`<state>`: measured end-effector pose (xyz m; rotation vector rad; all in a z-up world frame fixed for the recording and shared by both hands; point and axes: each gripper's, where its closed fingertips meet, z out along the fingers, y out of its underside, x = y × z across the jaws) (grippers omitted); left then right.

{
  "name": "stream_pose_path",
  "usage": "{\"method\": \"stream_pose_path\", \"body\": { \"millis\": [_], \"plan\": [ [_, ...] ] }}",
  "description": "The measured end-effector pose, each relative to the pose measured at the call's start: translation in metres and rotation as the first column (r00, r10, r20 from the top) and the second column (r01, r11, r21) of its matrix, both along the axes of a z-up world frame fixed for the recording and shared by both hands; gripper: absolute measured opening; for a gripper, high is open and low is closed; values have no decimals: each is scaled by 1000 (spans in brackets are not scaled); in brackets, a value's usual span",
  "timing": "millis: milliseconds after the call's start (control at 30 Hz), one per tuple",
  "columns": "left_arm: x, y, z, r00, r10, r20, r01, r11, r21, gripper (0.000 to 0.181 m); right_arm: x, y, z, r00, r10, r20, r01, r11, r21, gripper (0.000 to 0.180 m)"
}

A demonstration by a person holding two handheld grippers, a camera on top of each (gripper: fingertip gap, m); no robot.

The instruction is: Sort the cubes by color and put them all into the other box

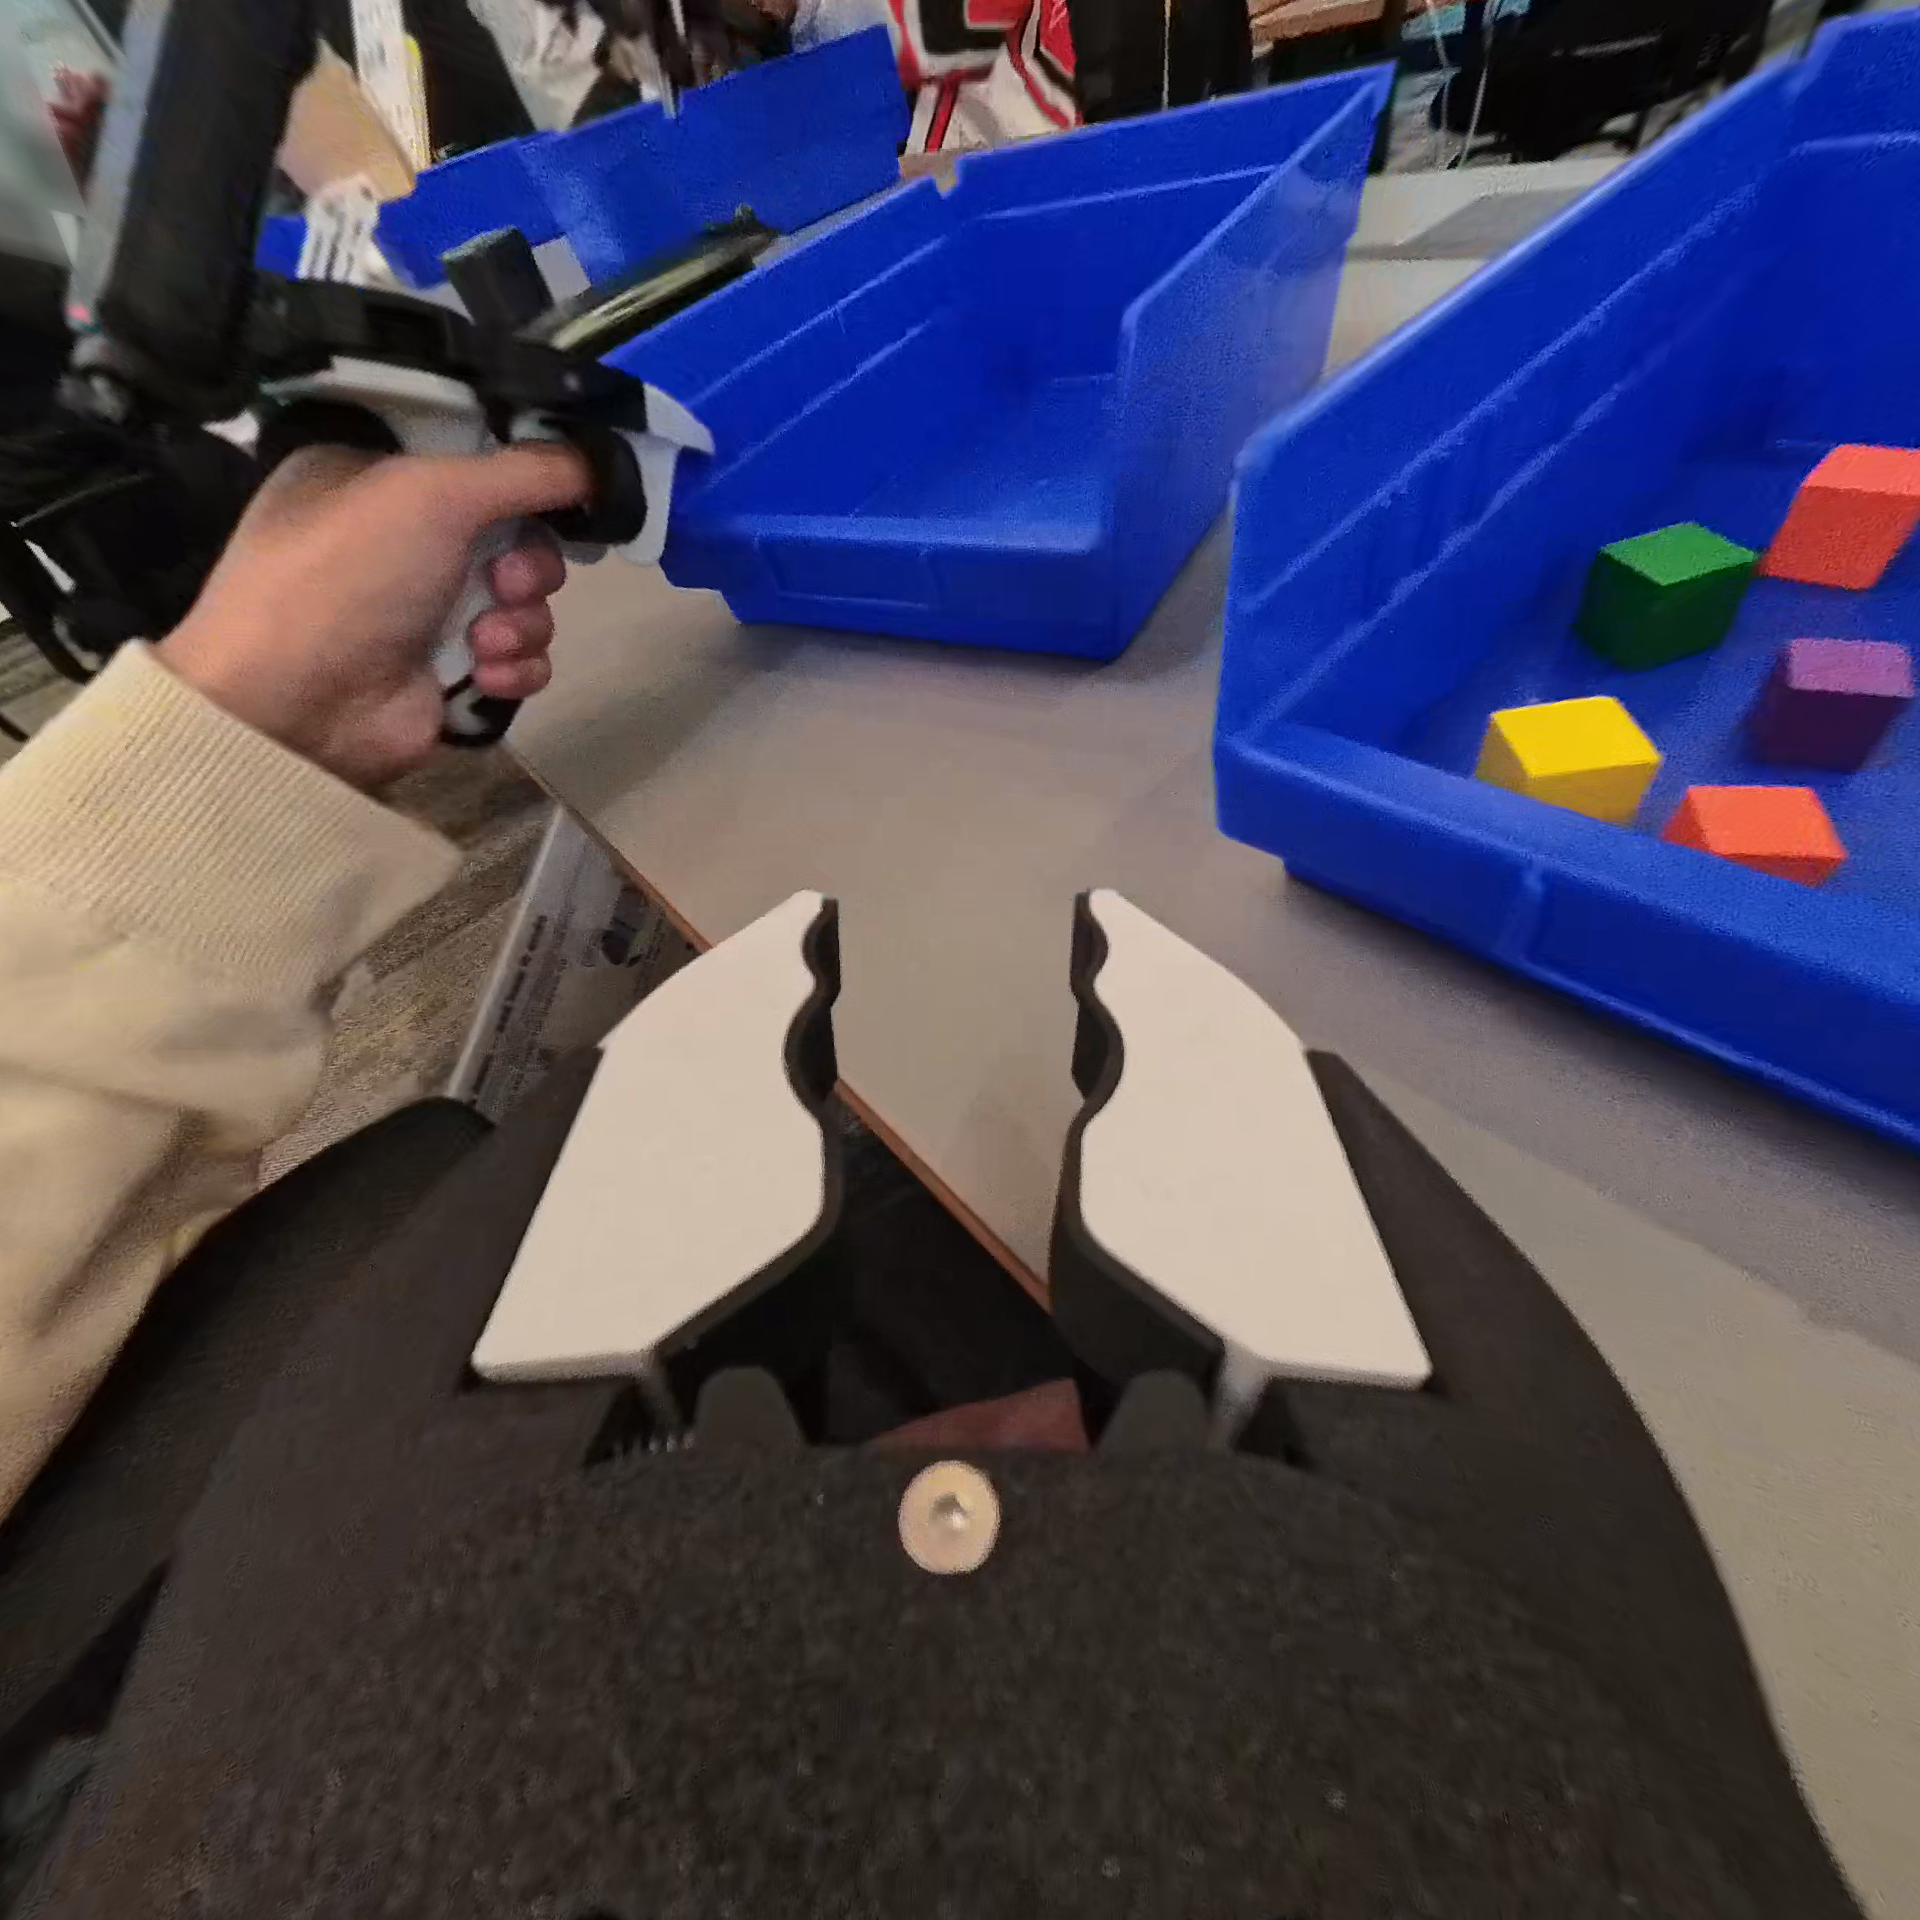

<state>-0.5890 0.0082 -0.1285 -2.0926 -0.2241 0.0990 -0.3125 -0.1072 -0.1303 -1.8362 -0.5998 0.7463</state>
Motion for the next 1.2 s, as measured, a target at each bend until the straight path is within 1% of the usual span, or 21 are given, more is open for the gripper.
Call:
{"method": "stream_pose_path", "body": {
  "millis": [33, 100, 200, 300, 467, 500, 533, 567, 600, 633, 667, 733, 767, 833, 900, 967, 1033, 1133, 1200],
  "plan": [
    [0, -13, 0, 1000, 15, -22, -15, 1000, 2, 4, -12, 4, -1, 1000, 14, 2, -14, 1000, -21, 43],
    [2, -39, 0, 999, 42, -11, -42, 999, 20, 4, -30, 13, 0, 1000, 16, 12, -15, 999, -50, 43],
    [0, -78, 1, 995, 96, -7, -96, 995, 32, 4, -48, 28, 9, 999, -24, 44, 24, 1000, -2, 44],
    [2, -109, 1, 993, 121, 2, -121, 991, 48, 3, -67, 30, 13, 997, -18, 74, 15, 999, 41, 44],
    [18, -146, 1, 991, 131, 6, -131, 989, 75, 3, -75, 39, 8, 993, -64, 97, 60, 997, 53, 46],
    [24, -151, 1, 992, 128, -2, -128, 988, 82, 3, -79, 39, 4, 993, -51, 109, 47, 998, 41, 45],
    [31, -155, 1, 992, 125, -14, -123, 988, 89, 4, -82, 38, -3, 991, -36, 128, 33, 999, 22, 40],
    [37, -159, 2, 991, 130, -33, -126, 987, 95, 4, -83, 40, -6, 990, -40, 136, 38, 999, 15, 44],
    [41, -163, 3, 987, 147, -59, -140, 985, 103, 4, -79, 42, -4, 989, -62, 134, 60, 998, 17, 40],
    [43, -168, 6, 984, 165, -71, -156, 981, 117, 4, -70, 47, 2, 986, -113, 120, 110, 993, 33, 18],
    [47, -173, 12, 984, 166, -60, -156, 977, 147, 4, -63, 49, 11, 986, -132, 103, 124, 989, 76, 3],
    [56, -180, 33, 981, 179, -79, -158, 963, 219, 4, -57, 45, 32, 992, -122, 40, 117, 987, 110, 4],
    [62, -182, 48, 975, 193, -108, -159, 951, 267, 5, -52, 44, 46, 988, -152, 25, 146, 978, 151, 3],
    [78, -180, 88, 967, 198, -158, -129, 922, 364, 4, -36, 42, 83, 981, -189, -41, 194, 951, 242, 3],
    [104, -169, 129, 972, 160, -175, -70, 899, 432, 4, -8, 44, 124, 969, -225, -106, 246, 924, 292, 3],
    [142, -149, 165, 980, 82, -183, 17, 875, 483, 4, 34, 49, 163, 945, -291, -150, 326, 883, 338, 3],
    [192, -123, 193, 980, -21, -197, 120, 853, 508, 4, 91, 54, 197, 907, -378, -183, 420, 826, 376, 3],
    [280, -87, 221, 968, -168, -187, 243, 816, 524, 4, 185, 62, 226, 842, -496, -213, 539, 754, 376, 3],
    [342, -64, 231, 954, -244, -173, 299, 791, 534, 4, 248, 68, 233, 790, -577, -209, 611, 706, 359, 3]
  ]
}}
